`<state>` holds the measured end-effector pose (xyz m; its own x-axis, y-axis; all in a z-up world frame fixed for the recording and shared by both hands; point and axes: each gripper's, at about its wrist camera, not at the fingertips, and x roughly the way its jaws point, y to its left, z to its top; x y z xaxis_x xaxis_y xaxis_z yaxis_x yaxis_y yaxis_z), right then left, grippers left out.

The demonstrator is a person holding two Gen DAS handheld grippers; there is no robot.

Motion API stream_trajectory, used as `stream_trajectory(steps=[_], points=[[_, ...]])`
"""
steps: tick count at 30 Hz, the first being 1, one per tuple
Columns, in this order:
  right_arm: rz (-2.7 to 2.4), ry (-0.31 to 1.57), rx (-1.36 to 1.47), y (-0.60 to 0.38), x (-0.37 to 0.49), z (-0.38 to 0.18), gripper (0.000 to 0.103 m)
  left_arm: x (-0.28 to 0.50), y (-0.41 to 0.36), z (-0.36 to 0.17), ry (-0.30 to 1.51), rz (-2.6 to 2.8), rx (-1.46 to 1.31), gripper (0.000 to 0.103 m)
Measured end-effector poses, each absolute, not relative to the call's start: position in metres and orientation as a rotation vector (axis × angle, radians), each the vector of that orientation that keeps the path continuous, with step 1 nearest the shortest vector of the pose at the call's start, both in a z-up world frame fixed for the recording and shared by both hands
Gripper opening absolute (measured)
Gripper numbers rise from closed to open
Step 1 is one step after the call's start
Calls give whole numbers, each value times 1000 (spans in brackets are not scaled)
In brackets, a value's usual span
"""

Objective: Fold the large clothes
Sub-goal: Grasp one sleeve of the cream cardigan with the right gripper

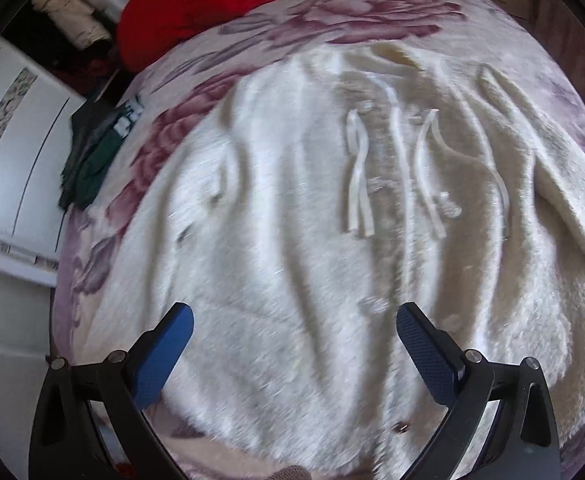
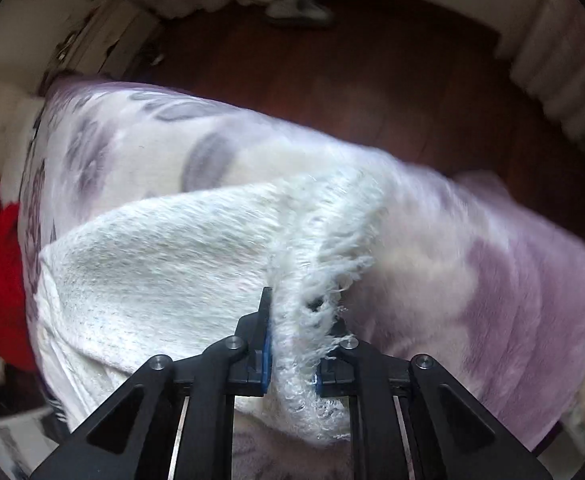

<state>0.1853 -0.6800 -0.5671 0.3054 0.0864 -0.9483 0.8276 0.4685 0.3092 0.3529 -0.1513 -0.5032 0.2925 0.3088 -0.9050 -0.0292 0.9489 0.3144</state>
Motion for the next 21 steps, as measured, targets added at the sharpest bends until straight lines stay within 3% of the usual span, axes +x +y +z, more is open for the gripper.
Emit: stream_trajectory(steps=[13, 21], points=[[-537, 948, 783, -757, 330, -457, 13, 419, -202, -510, 1216, 92, 193, 103], [-223, 914, 634, -614, 439, -369, 13, 429, -148, -501, 1206, 192, 91, 103]])
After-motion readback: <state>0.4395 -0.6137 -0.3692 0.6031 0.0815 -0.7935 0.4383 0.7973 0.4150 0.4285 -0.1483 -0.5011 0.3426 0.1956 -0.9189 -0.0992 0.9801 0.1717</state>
